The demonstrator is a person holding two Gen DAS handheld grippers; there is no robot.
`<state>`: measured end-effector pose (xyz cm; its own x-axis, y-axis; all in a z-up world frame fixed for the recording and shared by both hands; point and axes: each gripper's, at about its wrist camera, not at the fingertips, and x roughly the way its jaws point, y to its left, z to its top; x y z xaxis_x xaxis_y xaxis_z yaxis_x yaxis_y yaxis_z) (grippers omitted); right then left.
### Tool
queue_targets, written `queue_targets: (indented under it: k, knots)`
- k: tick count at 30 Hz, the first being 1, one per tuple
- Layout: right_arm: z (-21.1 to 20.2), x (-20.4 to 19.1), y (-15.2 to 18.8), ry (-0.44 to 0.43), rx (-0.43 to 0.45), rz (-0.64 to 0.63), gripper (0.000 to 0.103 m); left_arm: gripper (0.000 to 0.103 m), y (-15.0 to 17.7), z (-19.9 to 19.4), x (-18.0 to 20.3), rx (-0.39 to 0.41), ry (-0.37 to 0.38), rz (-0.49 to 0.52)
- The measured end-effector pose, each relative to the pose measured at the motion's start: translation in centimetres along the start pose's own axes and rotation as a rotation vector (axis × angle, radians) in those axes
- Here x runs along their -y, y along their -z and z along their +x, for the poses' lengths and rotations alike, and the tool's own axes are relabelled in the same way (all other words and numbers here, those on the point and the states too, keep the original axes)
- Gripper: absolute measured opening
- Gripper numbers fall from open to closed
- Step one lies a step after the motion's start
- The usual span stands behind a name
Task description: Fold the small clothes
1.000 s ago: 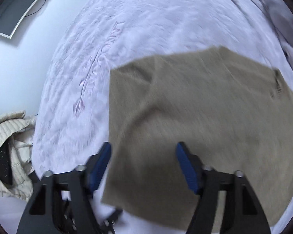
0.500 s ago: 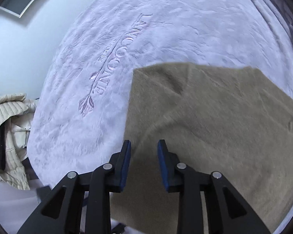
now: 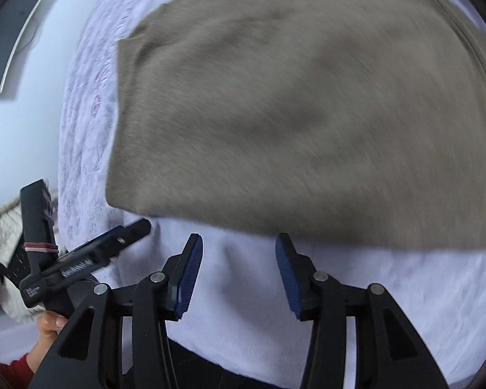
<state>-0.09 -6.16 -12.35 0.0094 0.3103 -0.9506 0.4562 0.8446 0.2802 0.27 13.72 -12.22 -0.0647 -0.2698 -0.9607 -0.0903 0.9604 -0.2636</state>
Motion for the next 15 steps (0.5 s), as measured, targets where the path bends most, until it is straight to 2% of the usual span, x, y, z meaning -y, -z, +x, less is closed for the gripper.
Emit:
queue_targets:
  k: [5, 10, 11, 12, 15]
  knots:
    - [0.3, 4.0, 2.0, -0.102, 0.01, 0.181, 0.056, 0.103, -0.2, -0.1, 2.2, -0.001, 0.063, 0.006]
    - [0.6, 7.2, 2.9, -0.244, 0.069, 0.338, 0.056, 0.103, 0.3, 0.9, 2.7, -0.032, 0.146, -0.072]
    - [0.5, 7.8, 3.0, -0.263, 0.089, 0.364, 0.056, 0.103, 0.2, 1.1, 2.7, -0.036, 0.159, -0.089]
    - [0.5, 8.4, 3.1, -0.279, 0.108, 0.393, 0.056, 0.103, 1.5, 1.1, 3.3, -0.037, 0.168, -0.097]
    - [0.4, 9.5, 2.8, -0.304, 0.127, 0.429, 0.057, 0.103, 1.2, 1.4, 3.7, -0.045, 0.196, -0.121]
